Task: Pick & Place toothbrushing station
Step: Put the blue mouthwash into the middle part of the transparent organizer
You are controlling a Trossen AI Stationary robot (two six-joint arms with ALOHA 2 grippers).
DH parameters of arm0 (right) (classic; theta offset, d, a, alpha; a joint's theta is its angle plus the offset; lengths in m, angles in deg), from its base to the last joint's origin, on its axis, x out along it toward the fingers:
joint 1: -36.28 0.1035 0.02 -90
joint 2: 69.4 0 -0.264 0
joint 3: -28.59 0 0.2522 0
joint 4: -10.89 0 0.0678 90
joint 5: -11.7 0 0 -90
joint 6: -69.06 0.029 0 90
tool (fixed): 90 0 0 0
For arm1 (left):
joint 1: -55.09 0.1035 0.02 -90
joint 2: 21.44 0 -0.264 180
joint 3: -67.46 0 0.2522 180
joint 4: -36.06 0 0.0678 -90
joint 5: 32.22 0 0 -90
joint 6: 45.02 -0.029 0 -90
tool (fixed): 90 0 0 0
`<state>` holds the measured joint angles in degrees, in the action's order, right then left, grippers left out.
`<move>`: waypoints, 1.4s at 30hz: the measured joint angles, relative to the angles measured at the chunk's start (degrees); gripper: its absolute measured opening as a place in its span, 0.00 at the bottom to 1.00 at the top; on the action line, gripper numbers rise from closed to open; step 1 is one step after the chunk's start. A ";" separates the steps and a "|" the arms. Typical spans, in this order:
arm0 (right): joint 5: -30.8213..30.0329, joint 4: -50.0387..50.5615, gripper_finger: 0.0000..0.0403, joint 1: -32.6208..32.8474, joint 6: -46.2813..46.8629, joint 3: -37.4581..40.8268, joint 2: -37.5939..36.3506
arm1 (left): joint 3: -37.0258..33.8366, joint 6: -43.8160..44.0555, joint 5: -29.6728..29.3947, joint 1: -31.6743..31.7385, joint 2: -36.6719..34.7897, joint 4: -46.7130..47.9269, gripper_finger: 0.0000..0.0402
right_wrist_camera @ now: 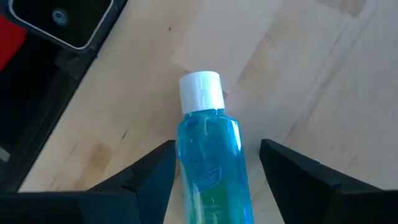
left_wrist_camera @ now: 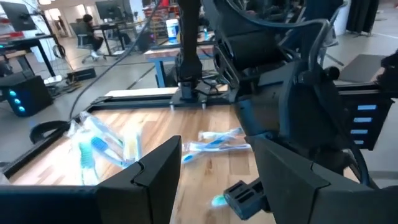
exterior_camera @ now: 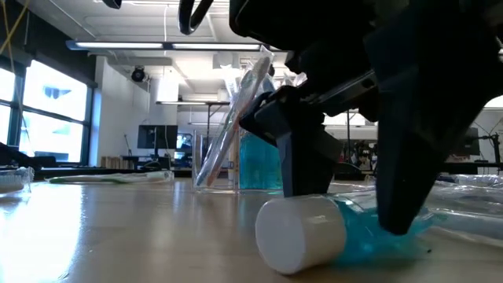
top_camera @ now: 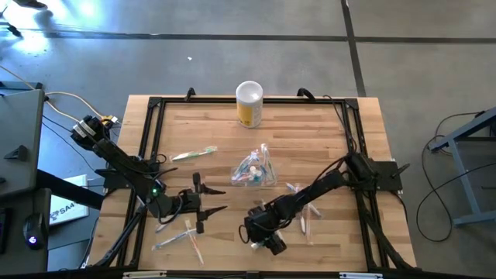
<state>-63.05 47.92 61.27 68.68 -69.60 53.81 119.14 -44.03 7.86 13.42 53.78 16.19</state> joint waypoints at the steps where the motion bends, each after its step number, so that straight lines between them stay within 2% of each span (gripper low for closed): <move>1: -0.42 0.04 0.54 -0.07 -0.46 0.00 0.00 | 0.00 0.40 0.02 0.00 0.00 0.32 0.50; 4: -1.13 0.01 0.41 -0.01 -1.00 0.04 0.05 | 0.00 0.76 0.06 0.01 0.00 0.71 0.50; 9: 1.61 0.27 0.17 -0.79 -2.47 0.04 0.11 | 0.00 0.78 0.25 0.02 0.00 0.70 0.50; 18: 0.74 2.32 0.16 -0.73 -3.00 0.16 -0.76 | 0.00 0.96 0.30 0.02 0.00 0.77 0.50; 22: -7.40 6.45 0.16 -0.04 -2.39 0.28 -3.97 | 0.00 0.91 0.32 0.00 0.00 1.28 0.50; 28: -26.98 12.47 0.16 3.89 1.10 0.25 -11.20 | -0.02 1.59 0.73 0.01 0.18 5.89 0.50; 33: -42.32 13.57 0.16 8.26 6.43 0.23 -15.62 | -0.02 3.77 6.29 0.04 3.44 5.91 0.50; 35: -47.42 13.33 0.16 9.56 8.27 0.11 -16.31 | -0.04 3.76 6.52 0.04 5.44 5.32 0.50; 38: -52.14 14.26 0.16 11.11 9.66 0.22 -16.41 | -0.04 3.30 6.45 0.66 8.87 0.59 0.50; 42: -53.60 14.11 0.16 11.43 11.29 0.22 -16.46 | 1.38 2.01 5.69 2.34 12.39 -3.63 0.52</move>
<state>-116.65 62.03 72.71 79.97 -69.38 37.35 120.51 -42.02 13.55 15.75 66.17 12.55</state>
